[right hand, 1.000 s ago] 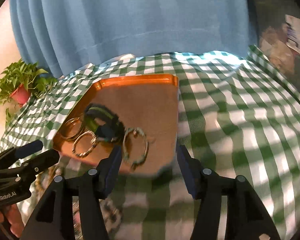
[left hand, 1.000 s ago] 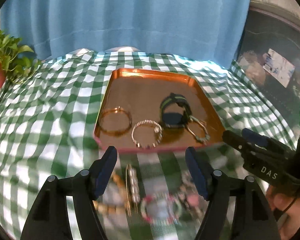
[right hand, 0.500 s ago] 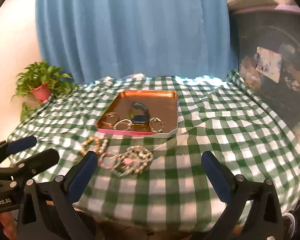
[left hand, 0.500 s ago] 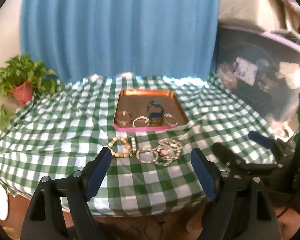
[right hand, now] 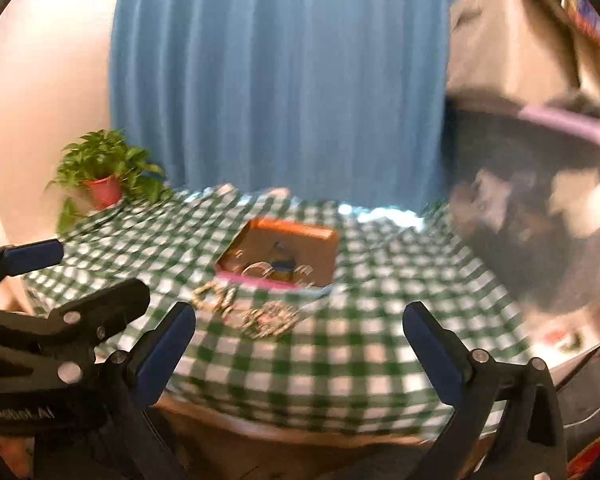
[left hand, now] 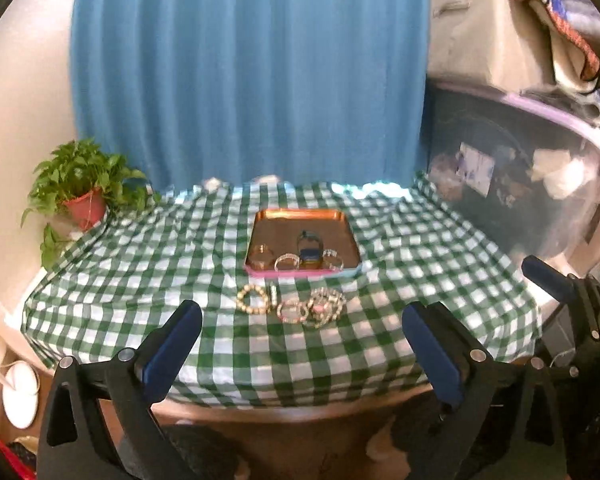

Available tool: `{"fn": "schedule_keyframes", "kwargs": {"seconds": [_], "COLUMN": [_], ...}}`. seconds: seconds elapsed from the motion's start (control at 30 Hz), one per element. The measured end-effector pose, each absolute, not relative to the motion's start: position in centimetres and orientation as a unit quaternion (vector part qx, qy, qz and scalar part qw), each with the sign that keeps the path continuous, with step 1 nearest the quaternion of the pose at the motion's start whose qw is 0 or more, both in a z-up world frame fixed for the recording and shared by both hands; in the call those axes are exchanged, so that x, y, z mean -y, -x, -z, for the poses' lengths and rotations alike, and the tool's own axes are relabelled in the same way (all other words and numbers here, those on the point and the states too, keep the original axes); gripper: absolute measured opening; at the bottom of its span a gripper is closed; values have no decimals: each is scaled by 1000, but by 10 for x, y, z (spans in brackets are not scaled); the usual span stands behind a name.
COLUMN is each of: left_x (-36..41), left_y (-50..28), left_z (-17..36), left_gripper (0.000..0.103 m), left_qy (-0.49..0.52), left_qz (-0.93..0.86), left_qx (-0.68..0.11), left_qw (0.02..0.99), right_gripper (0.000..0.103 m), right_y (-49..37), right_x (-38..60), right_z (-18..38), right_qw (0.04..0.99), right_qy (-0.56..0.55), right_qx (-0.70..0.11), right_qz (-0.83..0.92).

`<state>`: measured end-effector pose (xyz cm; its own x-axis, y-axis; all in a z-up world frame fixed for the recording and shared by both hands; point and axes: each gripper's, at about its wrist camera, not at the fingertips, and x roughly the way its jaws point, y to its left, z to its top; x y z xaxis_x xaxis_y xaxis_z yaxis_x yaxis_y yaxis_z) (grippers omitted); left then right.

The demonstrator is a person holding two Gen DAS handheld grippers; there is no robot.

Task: Organize jewelry
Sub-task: 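Withdraw both tools back from the tray, then move both open tools toward the jewelry lying on the cloth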

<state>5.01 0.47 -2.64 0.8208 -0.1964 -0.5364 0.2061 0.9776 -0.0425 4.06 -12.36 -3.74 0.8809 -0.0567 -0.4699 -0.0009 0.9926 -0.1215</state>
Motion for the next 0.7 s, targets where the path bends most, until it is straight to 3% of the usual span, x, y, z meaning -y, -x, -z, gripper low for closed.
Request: {"fn": "schedule_keyframes", "kwargs": {"seconds": [0.27, 0.7], "left_x": [-21, -19], "left_y": [-50, -91], "left_z": [27, 59], "left_gripper": [100, 103], "left_qy": [29, -9], "left_qz": [120, 91], "left_qx": [-292, -292], "left_qw": [948, 952], "right_gripper": [103, 103], "right_y": [-35, -80], "right_x": [121, 125], "right_z": [28, 71], "right_qw": [972, 962], "right_qy": [44, -10], "right_qx": [-231, -264], "right_qz": [-13, -76]}}
